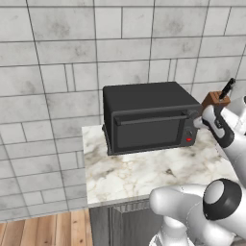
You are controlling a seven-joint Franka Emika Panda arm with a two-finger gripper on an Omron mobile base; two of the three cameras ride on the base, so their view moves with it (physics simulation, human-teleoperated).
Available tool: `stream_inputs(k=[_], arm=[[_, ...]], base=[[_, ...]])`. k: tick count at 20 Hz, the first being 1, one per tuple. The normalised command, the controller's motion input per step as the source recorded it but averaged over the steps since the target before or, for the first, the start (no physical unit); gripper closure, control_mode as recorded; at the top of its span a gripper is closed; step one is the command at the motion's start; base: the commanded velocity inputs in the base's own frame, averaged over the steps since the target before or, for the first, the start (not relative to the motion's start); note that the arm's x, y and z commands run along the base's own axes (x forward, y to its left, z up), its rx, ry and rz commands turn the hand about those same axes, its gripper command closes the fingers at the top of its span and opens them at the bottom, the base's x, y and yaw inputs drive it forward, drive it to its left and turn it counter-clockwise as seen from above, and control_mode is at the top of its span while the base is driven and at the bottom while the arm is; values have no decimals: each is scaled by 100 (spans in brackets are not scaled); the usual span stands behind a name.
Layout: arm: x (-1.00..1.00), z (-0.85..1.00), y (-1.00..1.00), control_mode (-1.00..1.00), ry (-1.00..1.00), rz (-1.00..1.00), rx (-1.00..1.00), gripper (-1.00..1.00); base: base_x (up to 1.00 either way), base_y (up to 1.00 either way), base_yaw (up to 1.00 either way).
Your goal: Pull the toaster oven rack outwards. Pick up the baguette from the plate and place it on the toaster oven rack. Close the toaster oven door fully and set the temperature to the lowest setting.
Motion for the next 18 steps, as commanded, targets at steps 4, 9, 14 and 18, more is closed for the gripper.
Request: stream_inputs(k=[4, 9, 14, 18], arm=[[26, 0, 0, -100, 0, 0, 0, -100], [18, 0, 0, -100, 0, 0, 0, -100], [1, 0, 0, -100, 0, 0, 0, -100], [1, 0, 0, -100, 0, 0, 0, -100]], base=[[0, 0, 0], [0, 0, 0], [0, 0, 0], [0, 0, 0]])
